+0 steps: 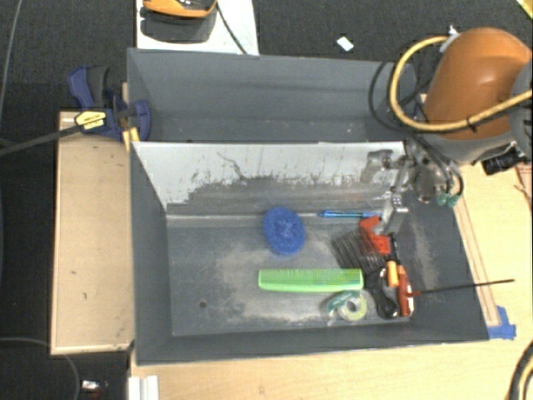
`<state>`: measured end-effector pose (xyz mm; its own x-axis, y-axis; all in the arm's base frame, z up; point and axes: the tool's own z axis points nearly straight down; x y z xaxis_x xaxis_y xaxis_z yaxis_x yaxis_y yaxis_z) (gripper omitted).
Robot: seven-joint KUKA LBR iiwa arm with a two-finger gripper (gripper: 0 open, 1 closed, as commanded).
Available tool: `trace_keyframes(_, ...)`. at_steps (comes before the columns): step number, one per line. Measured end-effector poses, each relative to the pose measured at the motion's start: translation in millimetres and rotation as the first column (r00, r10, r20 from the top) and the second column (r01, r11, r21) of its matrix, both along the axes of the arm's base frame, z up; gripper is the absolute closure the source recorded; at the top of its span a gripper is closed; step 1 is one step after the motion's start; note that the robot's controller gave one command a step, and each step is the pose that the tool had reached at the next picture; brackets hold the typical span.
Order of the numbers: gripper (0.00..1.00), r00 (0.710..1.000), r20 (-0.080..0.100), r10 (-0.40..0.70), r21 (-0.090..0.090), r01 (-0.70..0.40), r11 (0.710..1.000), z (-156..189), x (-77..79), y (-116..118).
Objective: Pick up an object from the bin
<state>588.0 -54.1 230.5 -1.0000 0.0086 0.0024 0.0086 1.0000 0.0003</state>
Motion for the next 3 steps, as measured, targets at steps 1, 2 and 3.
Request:
trace_keyframes(1, 0.0, 1.0, 0.007, 0.002, -0.001, -0.002, 1.0, 3, 1.2, 0)
trace_keyframes(2, 0.0, 0.996, 0.01, 0.091, -0.002, -0.091, 0.996, -89, -61.5, 10)
trace_keyframes(3, 0.0, 0.994, 0.021, 0.103, -0.003, -0.103, 0.995, -78, -92.2, 49)
